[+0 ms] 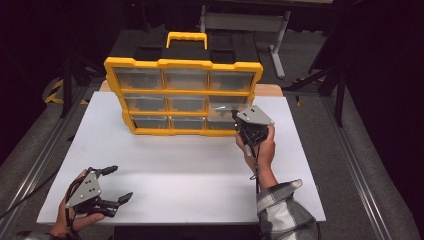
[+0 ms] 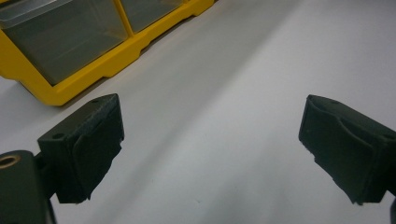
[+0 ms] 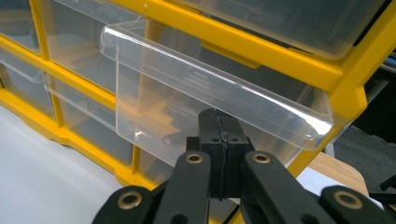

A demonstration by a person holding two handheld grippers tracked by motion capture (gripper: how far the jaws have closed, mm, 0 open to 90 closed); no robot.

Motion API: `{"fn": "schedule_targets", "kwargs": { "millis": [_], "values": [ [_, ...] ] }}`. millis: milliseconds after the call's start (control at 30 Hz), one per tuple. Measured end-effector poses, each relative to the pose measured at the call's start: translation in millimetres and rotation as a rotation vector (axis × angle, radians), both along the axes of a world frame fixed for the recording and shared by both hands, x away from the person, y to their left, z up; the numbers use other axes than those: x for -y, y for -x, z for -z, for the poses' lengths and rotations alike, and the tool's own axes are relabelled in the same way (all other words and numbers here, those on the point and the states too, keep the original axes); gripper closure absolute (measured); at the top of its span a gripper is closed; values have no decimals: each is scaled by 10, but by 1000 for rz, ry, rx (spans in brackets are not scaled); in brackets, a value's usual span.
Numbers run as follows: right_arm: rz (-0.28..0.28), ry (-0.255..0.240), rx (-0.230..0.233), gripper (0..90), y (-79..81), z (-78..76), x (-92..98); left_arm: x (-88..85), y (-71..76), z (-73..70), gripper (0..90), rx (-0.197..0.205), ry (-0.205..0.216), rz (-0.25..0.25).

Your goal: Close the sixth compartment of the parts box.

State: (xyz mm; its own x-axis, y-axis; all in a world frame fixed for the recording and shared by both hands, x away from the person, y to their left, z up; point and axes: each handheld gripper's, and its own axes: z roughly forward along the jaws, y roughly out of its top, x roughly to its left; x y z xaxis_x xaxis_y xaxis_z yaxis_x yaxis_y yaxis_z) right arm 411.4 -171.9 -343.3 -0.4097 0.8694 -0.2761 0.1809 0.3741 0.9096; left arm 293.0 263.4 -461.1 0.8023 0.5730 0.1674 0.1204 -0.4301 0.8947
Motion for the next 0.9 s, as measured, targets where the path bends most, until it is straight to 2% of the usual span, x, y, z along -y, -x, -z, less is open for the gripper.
{"fn": "schedule_targets", "kwargs": {
  "millis": [900],
  "values": [
    [28,29,-8,900,-177,6,-61,-3,-9,6,80,-6,8,2]
  ]
}}
